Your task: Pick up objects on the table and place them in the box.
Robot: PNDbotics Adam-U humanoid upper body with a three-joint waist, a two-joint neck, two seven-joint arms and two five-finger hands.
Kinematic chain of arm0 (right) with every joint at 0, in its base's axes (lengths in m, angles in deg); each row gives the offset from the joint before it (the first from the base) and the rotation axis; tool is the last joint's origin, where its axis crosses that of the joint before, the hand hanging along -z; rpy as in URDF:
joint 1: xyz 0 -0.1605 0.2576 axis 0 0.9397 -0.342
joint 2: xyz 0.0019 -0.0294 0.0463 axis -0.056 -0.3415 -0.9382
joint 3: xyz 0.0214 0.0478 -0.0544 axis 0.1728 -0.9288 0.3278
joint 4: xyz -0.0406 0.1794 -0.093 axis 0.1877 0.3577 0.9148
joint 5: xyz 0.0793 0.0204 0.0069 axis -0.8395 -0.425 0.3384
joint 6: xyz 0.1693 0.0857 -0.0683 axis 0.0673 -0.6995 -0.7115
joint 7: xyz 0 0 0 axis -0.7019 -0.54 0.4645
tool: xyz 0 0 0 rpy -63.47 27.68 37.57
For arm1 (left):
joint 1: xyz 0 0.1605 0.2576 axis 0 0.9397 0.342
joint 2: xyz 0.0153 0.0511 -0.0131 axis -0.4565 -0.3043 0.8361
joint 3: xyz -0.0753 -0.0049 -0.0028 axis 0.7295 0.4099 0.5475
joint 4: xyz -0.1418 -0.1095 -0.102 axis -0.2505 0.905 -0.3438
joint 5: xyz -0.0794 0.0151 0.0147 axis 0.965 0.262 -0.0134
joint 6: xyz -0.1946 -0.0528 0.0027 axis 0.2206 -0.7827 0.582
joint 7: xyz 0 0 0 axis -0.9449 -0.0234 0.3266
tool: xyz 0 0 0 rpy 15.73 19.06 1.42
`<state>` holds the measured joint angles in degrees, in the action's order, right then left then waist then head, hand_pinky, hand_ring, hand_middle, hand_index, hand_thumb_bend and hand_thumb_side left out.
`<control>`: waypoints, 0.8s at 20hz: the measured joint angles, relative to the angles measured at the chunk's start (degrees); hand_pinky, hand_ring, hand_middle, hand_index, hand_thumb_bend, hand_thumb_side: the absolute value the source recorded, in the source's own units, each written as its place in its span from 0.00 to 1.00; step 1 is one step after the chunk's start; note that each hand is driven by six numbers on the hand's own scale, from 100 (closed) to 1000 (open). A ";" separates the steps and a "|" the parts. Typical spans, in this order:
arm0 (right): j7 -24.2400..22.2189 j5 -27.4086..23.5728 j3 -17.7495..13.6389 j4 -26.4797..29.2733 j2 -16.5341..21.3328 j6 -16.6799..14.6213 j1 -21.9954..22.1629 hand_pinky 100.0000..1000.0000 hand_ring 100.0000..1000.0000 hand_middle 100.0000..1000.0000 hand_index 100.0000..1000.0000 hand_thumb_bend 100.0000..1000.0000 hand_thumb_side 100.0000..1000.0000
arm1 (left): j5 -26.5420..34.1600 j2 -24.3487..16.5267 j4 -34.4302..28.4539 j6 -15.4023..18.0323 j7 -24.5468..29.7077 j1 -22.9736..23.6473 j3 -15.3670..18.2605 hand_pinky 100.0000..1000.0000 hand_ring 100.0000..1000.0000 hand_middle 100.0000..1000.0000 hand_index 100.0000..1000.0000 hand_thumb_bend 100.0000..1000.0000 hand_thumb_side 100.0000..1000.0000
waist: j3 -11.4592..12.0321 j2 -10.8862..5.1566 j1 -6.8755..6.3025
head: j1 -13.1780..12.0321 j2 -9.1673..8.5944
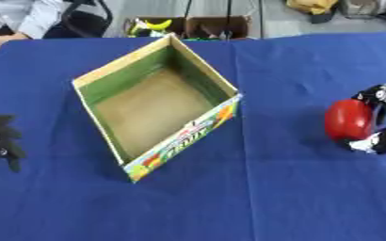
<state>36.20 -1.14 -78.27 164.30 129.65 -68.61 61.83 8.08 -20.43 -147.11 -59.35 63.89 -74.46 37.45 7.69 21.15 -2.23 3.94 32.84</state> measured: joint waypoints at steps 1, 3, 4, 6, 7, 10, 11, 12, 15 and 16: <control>0.51 -0.16 -0.16 0.27 0.00 0.22 -0.33 0.47 0.57 0.49 0.55 0.00 0.27 | 0.00 0.00 0.00 0.00 0.00 0.00 0.00 0.19 0.35 0.45 0.70 0.00 0.91 | 0.00 0.00 -0.01 | 0.00 0.00; 1.34 -0.43 -0.49 0.85 0.03 0.58 -1.00 0.46 0.57 0.49 0.55 0.00 0.28 | 0.00 0.00 0.00 0.00 0.01 0.00 0.00 0.19 0.35 0.45 0.70 0.00 0.91 | 0.01 0.00 0.00 | 0.00 0.00; 1.68 -0.53 -0.59 1.23 0.05 0.69 -1.41 0.46 0.57 0.49 0.55 0.00 0.28 | 0.00 0.00 0.00 0.00 0.01 0.00 0.00 0.19 0.35 0.45 0.70 0.00 0.91 | 0.02 0.00 0.00 | 0.00 0.00; 2.26 -0.57 -0.83 2.06 0.24 0.80 -2.35 0.46 0.56 0.49 0.54 0.00 0.29 | 0.00 0.00 0.00 -0.01 0.01 0.00 0.00 0.19 0.35 0.45 0.70 0.00 0.91 | 0.06 -0.01 0.05 | 0.00 0.00; 2.48 -0.57 -0.89 2.51 0.40 0.83 -2.90 0.46 0.56 0.49 0.54 0.00 0.30 | 0.04 0.00 0.00 -0.01 0.01 0.00 0.00 0.19 0.35 0.45 0.70 0.00 0.91 | 0.06 -0.02 0.08 | 0.00 0.00; 3.06 -0.57 -1.12 4.06 0.76 0.91 -4.96 0.46 0.56 0.49 0.54 0.00 0.32 | 0.13 0.00 0.01 -0.04 0.04 0.01 0.00 0.19 0.35 0.45 0.70 0.00 0.91 | 0.11 -0.08 0.15 | 0.02 0.00; 3.15 -0.57 -1.12 4.60 0.95 0.94 -5.75 0.46 0.56 0.49 0.54 0.00 0.32 | 0.17 0.00 0.01 -0.08 0.08 0.01 0.00 0.19 0.35 0.45 0.70 0.00 0.91 | 0.14 -0.16 0.17 | 0.03 0.00; 3.16 -0.57 -1.12 5.15 1.10 0.95 -6.62 0.46 0.56 0.49 0.54 0.00 0.32 | 0.22 0.00 0.01 -0.10 0.11 0.02 0.00 0.19 0.35 0.45 0.70 0.00 0.91 | 0.16 -0.28 0.22 | 0.08 0.00; 2.84 -0.56 -0.66 6.37 1.27 1.19 -9.71 0.46 0.56 0.48 0.54 0.00 0.31 | 0.26 0.00 0.01 -0.11 0.15 0.05 0.00 0.19 0.35 0.45 0.70 0.00 0.91 | 0.37 -0.52 0.33 | 0.29 0.00; 2.56 -0.55 -0.30 6.63 1.28 1.36 -10.85 0.46 0.56 0.48 0.54 0.00 0.31 | 0.27 0.00 0.01 -0.10 0.17 0.08 0.00 0.19 0.35 0.45 0.70 0.00 0.91 | 0.49 -0.60 0.38 | 0.36 0.01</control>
<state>38.76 -1.70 -78.58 170.93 130.93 -67.25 50.98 8.35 -20.43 -147.10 -59.45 64.06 -74.38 37.44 8.18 20.55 -1.84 4.30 32.85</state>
